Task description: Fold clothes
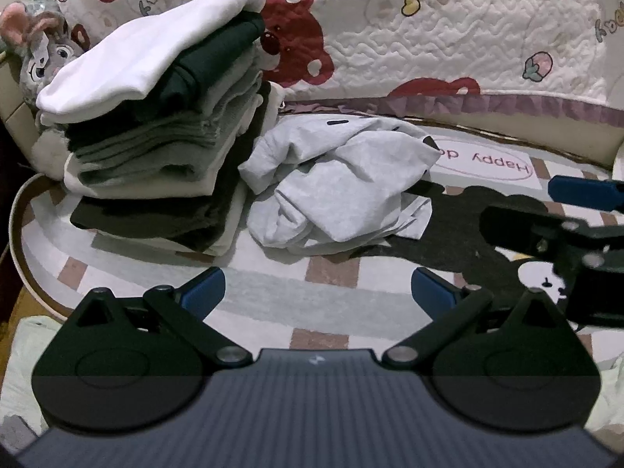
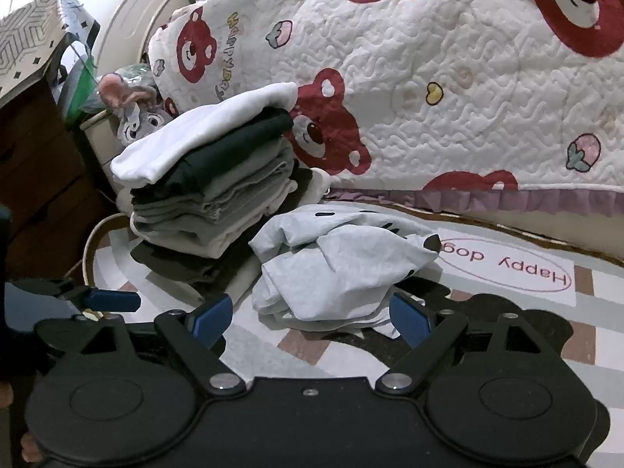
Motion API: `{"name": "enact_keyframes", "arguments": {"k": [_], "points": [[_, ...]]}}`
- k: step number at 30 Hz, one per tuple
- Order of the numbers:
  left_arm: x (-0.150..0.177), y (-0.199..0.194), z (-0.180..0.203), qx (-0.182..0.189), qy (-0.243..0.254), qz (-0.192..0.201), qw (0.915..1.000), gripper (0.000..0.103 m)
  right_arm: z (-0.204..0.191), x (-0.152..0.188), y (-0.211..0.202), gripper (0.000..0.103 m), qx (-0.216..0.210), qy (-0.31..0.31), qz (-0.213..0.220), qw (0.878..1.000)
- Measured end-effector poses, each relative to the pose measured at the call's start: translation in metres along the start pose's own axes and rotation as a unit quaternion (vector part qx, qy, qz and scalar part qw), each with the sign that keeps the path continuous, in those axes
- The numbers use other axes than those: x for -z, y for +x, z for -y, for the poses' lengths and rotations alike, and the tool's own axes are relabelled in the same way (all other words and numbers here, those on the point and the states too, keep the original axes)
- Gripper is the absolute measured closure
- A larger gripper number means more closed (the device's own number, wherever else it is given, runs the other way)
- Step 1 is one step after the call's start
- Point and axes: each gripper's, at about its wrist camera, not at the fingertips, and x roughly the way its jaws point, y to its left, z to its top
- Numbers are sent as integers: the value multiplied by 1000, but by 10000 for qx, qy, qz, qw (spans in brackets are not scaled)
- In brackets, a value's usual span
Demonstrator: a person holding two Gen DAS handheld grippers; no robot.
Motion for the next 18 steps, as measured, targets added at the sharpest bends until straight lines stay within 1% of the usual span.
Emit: {"name": "enact_keyframes", "arguments": {"k": [4, 5, 8, 9, 15, 18], "points": [[0, -1, 3, -41, 121, 1, 9999, 0, 6, -1, 1, 12, -21, 116, -11, 9999], [0, -1, 4, -16, 85, 24, 10000, 0, 7, -4, 0, 12, -56, 129, -39, 9999], [1, -3, 3, 130, 22, 137, 9998, 0, -2, -3, -1, 12, 98, -96, -19, 9999], [0, -2, 2, 152, 26, 118, 9998, 1, -5, -3, -2, 12, 124, -143, 5, 9998], [0, -1, 0, 233, 16, 96, 9997, 1, -2, 3, 2, 12, 85, -5, 13, 10000], [1, 0, 1, 187, 27, 100, 9998, 1, 1, 3, 4, 12, 45, 71, -36, 10000]]}}
